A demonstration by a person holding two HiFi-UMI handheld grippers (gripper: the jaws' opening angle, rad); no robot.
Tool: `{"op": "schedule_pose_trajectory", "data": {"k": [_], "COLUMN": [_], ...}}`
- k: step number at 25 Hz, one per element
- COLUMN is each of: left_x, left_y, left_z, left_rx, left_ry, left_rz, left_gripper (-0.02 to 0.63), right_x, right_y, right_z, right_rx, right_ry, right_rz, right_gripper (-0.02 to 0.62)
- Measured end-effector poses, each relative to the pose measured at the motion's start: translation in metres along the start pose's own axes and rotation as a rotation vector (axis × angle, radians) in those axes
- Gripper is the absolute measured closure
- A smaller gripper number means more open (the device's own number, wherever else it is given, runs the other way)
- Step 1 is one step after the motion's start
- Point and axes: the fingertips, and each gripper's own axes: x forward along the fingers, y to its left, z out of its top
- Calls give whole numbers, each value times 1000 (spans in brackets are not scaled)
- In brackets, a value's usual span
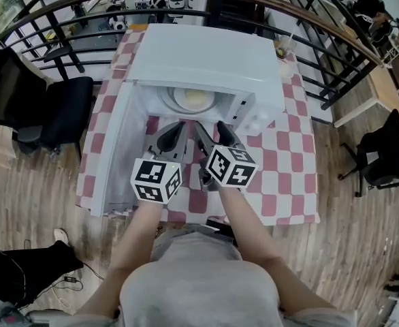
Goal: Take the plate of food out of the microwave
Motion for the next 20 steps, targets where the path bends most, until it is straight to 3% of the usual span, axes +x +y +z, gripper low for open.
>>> {"op": "schedule_pose_trajectory", "data": {"k": [10, 20], "left_x": [12, 19], "left_y": [12, 14], "left_z": [-5, -8], "left_rx": [-6, 1], "left_ry": [-14, 14], "left_rz": [44, -3], "left_gripper": [603, 603], "right_x": [35, 57], "right_y": [-31, -61], "right_z": [-18, -38], "right_rx": [419, 750], "right_ry": [-1, -64], "right_rz": [-3, -80], "right_gripper": [268, 268]}}
